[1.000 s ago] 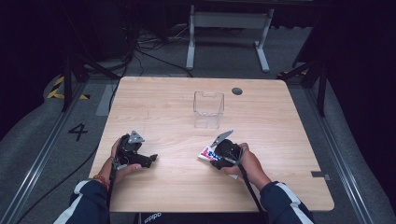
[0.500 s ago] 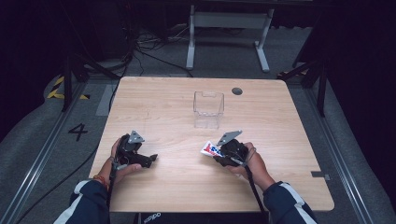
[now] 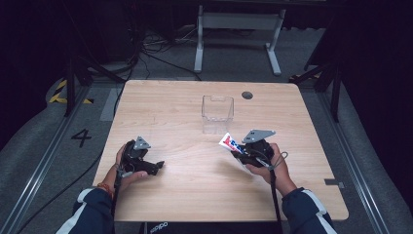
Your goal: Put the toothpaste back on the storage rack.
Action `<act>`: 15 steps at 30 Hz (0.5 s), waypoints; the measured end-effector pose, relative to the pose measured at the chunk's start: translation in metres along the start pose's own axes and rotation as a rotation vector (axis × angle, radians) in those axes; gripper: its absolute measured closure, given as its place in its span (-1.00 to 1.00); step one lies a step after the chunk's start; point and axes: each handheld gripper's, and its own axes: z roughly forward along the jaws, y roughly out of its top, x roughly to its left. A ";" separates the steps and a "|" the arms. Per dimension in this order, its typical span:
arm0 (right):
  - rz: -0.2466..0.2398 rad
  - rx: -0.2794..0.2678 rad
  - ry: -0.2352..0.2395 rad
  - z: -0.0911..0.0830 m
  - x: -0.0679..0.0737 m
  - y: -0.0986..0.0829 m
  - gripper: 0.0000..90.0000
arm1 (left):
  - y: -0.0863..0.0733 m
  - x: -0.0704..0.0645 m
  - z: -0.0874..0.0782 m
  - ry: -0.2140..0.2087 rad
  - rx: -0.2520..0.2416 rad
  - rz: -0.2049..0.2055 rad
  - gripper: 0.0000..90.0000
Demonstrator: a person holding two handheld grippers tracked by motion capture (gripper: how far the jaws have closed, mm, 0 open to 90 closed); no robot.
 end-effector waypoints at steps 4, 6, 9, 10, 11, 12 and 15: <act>0.008 -0.048 -0.007 -0.010 -0.005 0.002 0.55 | 0.000 0.000 0.000 0.000 0.001 0.000 -0.98; 0.004 -0.064 -0.015 -0.015 -0.007 0.005 0.55 | 0.000 0.000 0.000 0.000 0.001 0.001 -0.98; 0.004 -0.078 -0.020 -0.019 -0.010 0.007 0.55 | 0.000 0.000 0.000 0.000 0.004 0.002 -0.98; 0.005 -0.088 -0.019 -0.020 -0.011 0.009 0.55 | 0.000 0.000 0.000 0.000 0.004 0.001 -0.98; 0.005 -0.091 -0.019 -0.021 -0.011 0.010 0.55 | 0.000 0.000 0.000 0.000 0.004 0.001 -0.98; -0.002 -0.096 -0.022 -0.023 -0.012 0.012 0.55 | 0.000 0.000 0.000 -0.001 0.003 0.001 -0.98; -0.012 -0.118 -0.022 -0.028 -0.013 0.019 0.55 | 0.000 0.000 0.000 -0.002 0.003 0.002 -0.98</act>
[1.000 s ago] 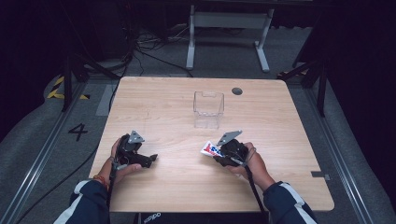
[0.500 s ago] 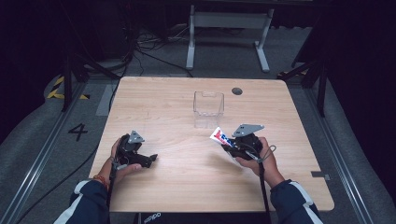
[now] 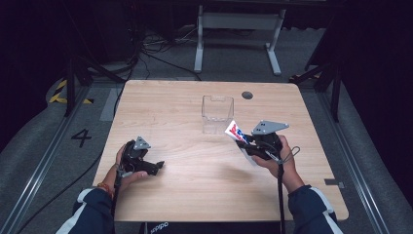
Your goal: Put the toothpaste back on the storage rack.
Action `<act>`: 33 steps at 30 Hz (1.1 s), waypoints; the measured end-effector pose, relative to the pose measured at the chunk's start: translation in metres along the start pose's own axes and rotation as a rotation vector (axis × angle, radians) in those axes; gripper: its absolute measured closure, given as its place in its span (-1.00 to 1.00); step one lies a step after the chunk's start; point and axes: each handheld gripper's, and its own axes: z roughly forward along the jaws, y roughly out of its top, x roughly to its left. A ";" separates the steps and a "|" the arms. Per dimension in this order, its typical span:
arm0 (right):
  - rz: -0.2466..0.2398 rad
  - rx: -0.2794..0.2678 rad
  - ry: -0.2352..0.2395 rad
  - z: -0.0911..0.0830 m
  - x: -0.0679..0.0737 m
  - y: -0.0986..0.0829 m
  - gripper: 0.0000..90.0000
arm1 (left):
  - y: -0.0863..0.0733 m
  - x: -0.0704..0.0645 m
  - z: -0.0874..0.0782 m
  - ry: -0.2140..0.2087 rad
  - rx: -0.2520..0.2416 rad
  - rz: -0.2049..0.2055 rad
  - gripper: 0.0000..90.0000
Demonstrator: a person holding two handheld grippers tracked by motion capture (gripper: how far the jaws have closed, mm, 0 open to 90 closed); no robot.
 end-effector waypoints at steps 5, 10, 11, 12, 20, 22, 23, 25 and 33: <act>0.005 -0.053 -0.001 -0.007 -0.005 0.012 0.55 | 0.000 0.000 0.000 0.000 0.000 0.000 -0.98; 0.002 -0.074 -0.012 -0.008 -0.009 0.021 0.55 | 0.000 0.000 0.000 0.000 0.000 0.000 -0.98; 0.006 -0.082 -0.007 -0.008 -0.010 0.024 0.55 | 0.000 0.000 0.000 0.000 0.000 0.000 -0.98; 0.009 -0.089 -0.006 -0.007 -0.010 0.026 0.55 | 0.000 0.000 0.000 0.000 -0.001 0.000 -0.98; 0.003 -0.140 -0.013 -0.005 -0.017 0.046 0.56 | 0.000 0.000 0.000 0.000 0.000 0.000 -0.98; -0.002 -0.154 -0.017 -0.005 -0.020 0.050 0.56 | 0.000 0.000 0.000 0.000 0.000 0.000 -0.98; -0.008 -0.158 -0.019 -0.004 -0.021 0.053 0.56 | 0.000 0.000 0.000 0.000 -0.001 0.000 -0.98; 0.000 -0.170 -0.023 -0.003 -0.023 0.057 0.56 | 0.000 0.000 0.000 -0.001 0.000 0.002 -0.98; -0.004 -0.191 -0.021 0.006 -0.028 0.071 0.56 | 0.000 0.000 0.000 -0.001 0.000 0.002 -0.98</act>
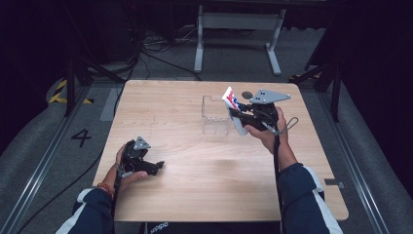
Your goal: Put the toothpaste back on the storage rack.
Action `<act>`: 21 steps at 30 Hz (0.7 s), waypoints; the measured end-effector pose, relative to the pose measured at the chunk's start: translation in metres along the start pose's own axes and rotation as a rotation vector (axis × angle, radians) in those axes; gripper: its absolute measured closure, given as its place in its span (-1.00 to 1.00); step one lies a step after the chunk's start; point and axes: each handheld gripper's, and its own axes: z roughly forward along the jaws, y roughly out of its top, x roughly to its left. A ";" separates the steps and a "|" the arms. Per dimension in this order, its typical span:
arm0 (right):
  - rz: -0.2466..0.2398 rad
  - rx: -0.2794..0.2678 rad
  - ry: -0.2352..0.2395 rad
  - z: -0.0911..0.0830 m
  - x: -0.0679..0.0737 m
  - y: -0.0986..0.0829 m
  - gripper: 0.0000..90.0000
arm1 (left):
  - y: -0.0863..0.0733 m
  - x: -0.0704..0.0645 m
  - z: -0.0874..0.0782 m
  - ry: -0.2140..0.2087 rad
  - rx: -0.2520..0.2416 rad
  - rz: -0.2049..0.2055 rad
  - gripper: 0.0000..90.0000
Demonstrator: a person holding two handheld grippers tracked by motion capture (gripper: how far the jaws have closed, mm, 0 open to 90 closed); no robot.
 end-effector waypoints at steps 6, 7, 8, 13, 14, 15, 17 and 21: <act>-0.013 -0.007 0.005 0.010 -0.001 0.008 0.56 | 0.000 0.000 0.000 0.000 0.000 0.000 -0.99; -0.014 -0.011 0.004 0.011 -0.001 0.010 0.56 | 0.000 0.000 0.000 0.000 0.000 0.000 -0.98; -0.012 -0.015 0.006 0.012 -0.002 0.012 0.56 | 0.000 0.000 0.000 0.000 0.000 0.000 -0.98; -0.007 -0.022 0.004 0.019 -0.007 0.019 0.56 | 0.000 0.000 0.000 0.000 0.000 0.000 -0.98; -0.009 -0.028 0.004 0.022 -0.008 0.021 0.56 | 0.000 0.000 0.000 0.001 0.000 0.000 -0.98; -0.005 -0.028 0.006 0.024 -0.009 0.022 0.56 | 0.000 0.000 0.000 0.000 0.000 0.000 -0.98; -0.006 -0.029 0.004 0.028 -0.010 0.025 0.56 | 0.000 0.000 0.000 0.000 0.000 0.001 -0.98; -0.013 -0.028 0.005 0.036 -0.014 0.030 0.56 | 0.000 0.000 0.000 0.000 -0.002 0.004 -0.98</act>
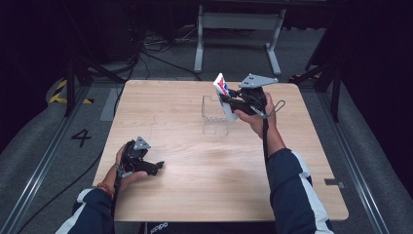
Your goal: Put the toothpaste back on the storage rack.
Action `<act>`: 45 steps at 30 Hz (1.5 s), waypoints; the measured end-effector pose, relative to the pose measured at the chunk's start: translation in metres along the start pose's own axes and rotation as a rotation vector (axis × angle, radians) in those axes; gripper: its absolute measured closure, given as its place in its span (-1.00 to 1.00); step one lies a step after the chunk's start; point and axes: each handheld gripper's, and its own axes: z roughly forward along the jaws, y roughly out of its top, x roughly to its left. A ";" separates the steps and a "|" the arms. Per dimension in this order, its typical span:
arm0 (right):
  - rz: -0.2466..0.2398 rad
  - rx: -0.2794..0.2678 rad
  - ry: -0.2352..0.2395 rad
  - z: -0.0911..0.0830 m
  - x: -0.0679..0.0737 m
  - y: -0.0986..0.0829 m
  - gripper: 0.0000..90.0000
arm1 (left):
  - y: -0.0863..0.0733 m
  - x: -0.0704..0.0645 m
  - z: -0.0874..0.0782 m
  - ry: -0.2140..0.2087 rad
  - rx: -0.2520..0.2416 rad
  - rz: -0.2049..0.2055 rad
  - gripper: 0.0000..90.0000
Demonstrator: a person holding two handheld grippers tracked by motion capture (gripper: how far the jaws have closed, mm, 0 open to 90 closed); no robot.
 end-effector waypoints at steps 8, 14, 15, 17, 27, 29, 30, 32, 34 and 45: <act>0.005 -0.006 0.009 0.018 -0.005 0.004 0.57 | 0.000 0.000 0.000 0.000 0.001 0.003 -0.98; 0.017 -0.001 0.008 0.028 -0.009 -0.001 0.57 | 0.000 0.000 0.000 0.001 -0.001 0.003 -0.98; 0.025 -0.006 0.008 0.030 -0.011 -0.002 0.56 | 0.000 0.000 0.000 0.001 0.001 0.003 -0.98; 0.026 -0.009 0.006 0.031 -0.013 -0.004 0.57 | 0.000 0.000 0.000 -0.001 -0.001 -0.004 -0.98; 0.045 -0.013 0.007 0.046 -0.019 -0.021 0.56 | 0.000 0.000 0.000 -0.001 -0.001 0.001 -0.98; 0.044 -0.007 0.007 0.049 -0.020 -0.025 0.56 | 0.000 0.000 0.000 -0.004 -0.004 -0.001 -0.98; 0.044 -0.002 0.006 0.050 -0.020 -0.027 0.56 | -0.001 0.000 0.000 -0.005 -0.005 -0.001 -0.98; 0.048 0.002 0.011 0.053 -0.021 -0.033 0.56 | 0.000 0.000 0.000 -0.003 -0.005 0.005 -0.98; 0.053 0.002 0.013 0.054 -0.021 -0.037 0.56 | 0.000 0.000 0.000 -0.002 -0.003 0.007 -0.98; 0.051 0.069 0.033 0.063 -0.017 -0.062 0.55 | 0.000 0.000 0.000 -0.002 -0.003 0.007 -0.98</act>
